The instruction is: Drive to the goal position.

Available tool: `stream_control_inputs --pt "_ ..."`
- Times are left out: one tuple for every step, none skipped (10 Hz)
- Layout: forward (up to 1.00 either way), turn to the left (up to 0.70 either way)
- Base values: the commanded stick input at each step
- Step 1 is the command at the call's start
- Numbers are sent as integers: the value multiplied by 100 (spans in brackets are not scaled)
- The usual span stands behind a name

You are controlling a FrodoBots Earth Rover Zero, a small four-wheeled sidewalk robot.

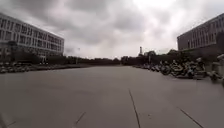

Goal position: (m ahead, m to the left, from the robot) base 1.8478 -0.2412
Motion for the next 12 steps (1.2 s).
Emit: stream_control_inputs --pt "70 0" --pt "70 0" --pt "70 0" --pt "70 0" --pt "70 0" --pt "70 0" --pt "70 0" --pt "70 0" --pt "70 0" --pt "70 0" --pt "70 0" --pt "70 0"
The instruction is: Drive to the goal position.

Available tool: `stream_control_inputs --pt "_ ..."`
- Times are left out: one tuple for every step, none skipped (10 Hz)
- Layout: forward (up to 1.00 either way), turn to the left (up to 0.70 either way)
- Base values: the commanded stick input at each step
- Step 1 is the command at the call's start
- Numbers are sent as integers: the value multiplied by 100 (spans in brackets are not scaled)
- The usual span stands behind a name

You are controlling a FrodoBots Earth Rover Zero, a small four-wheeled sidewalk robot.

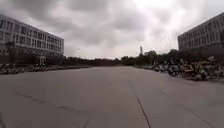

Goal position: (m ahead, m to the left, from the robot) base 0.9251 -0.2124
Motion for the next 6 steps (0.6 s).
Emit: stream_control_inputs --pt "70 0" --pt "70 0" --pt "70 0" --pt "70 0" --pt "70 0" --pt "70 0"
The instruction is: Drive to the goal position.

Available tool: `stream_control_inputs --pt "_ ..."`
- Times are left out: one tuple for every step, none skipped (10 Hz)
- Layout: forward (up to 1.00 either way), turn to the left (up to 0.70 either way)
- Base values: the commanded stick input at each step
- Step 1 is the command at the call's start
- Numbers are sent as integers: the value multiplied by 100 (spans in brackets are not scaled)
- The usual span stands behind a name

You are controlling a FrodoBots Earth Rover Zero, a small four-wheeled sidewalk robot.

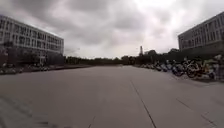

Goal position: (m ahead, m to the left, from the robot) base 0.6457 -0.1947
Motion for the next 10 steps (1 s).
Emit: stream_control_inputs --pt "66 0" --pt "60 0" --pt "18 0" --pt "4 0" --pt "4 0" --pt "4 0" --pt "5 0" --pt "4 0" --pt "4 0" --pt "4 0"
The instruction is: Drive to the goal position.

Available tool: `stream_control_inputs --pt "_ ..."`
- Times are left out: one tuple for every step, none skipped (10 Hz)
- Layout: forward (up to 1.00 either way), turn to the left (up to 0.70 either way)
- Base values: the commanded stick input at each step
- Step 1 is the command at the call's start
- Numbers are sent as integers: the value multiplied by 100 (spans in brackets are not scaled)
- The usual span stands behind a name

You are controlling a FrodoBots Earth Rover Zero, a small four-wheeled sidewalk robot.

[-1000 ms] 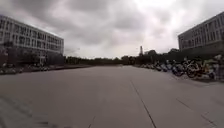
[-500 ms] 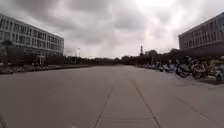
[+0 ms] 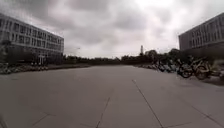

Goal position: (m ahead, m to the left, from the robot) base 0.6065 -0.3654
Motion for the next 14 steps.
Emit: stream_control_inputs --pt "4 0" --pt "4 0" --pt "4 0" --pt "4 0" --pt "4 0" --pt "4 0" --pt "4 0" --pt "4 0" --pt "4 0" --pt "4 0" --pt "4 0" --pt "4 0" --pt "4 0" --pt "4 0"
